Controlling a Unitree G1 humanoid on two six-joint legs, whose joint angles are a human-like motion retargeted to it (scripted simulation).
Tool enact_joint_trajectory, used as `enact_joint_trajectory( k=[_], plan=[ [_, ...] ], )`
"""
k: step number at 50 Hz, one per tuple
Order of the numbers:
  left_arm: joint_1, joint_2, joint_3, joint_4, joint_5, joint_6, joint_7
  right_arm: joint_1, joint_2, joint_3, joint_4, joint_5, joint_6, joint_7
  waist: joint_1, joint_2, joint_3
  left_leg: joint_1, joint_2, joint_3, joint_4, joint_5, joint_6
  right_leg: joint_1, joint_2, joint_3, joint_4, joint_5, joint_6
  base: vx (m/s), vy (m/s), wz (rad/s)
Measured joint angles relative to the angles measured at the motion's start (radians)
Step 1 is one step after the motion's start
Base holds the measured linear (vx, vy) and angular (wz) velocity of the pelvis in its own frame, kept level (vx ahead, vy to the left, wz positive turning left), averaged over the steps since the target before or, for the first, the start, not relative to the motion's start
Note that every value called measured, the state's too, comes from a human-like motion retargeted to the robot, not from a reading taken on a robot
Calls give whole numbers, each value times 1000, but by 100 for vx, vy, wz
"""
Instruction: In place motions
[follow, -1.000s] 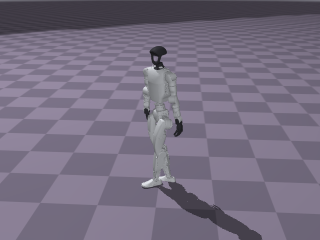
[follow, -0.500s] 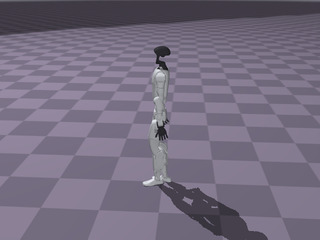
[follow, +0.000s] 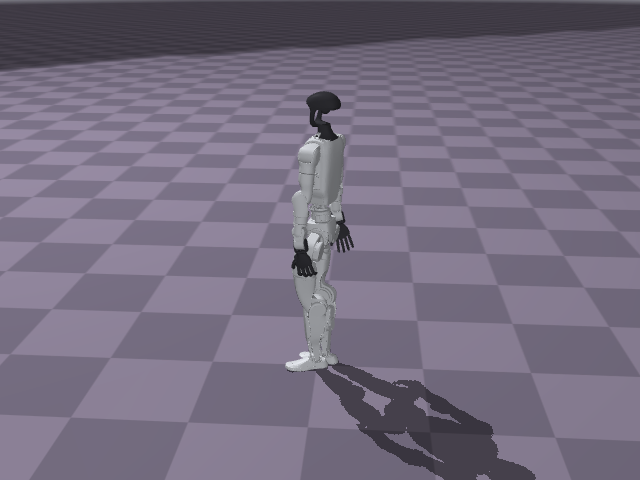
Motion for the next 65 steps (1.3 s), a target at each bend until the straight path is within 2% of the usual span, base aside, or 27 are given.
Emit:
enact_joint_trajectory(
  k=[15,25,33,40,46,50,57,65],
  plan=[
    [34,-11,5,19,7,-2,2,-4,6,28,-32,-58,1,0,-27,1,2,-29,-19,-110,17,19,5,15,-34,-122,-1,-18,17,1,4,41],
    [15,-9,2,-25,9,0,-9,25,-11,19,0,-17,-5,0,83,-18,0,-72,-48,-186,37,62,-2,51,-72,-241,7,-60,35,4,13,71],
    [-17,-14,-9,-41,12,-1,-23,59,-27,1,2,19,-17,9,184,-30,7,-114,-92,-287,44,121,-32,96,-120,-425,32,-124,74,1,27,151],
    [-29,5,-1,-16,17,1,-10,84,-24,13,-23,-15,-35,-2,284,-54,51,-113,-151,-401,45,149,-79,156,-153,-615,56,-182,107,-16,28,174],
    [-43,30,50,18,5,10,9,67,-13,16,-23,-44,-31,-4,467,-93,125,-123,-186,-409,57,150,-117,201,-177,-695,59,-208,125,-20,8,95],
    [-29,34,83,32,-10,11,15,47,-10,5,-37,-77,-34,-1,558,-105,159,-123,-197,-412,52,114,-149,220,-182,-744,62,-222,139,-11,1,76],
    [21,24,123,77,-16,15,20,26,-6,9,-81,-52,-54,-8,610,-105,184,-126,-203,-433,49,104,-182,244,-172,-807,63,-234,160,-5,1,58],
    [46,10,129,84,2,12,8,9,21,35,-111,-41,-70,8,623,-109,214,-117,-203,-445,49,104,-178,258,-163,-819,62,-234,165,-1,-1,11]
  ],
)
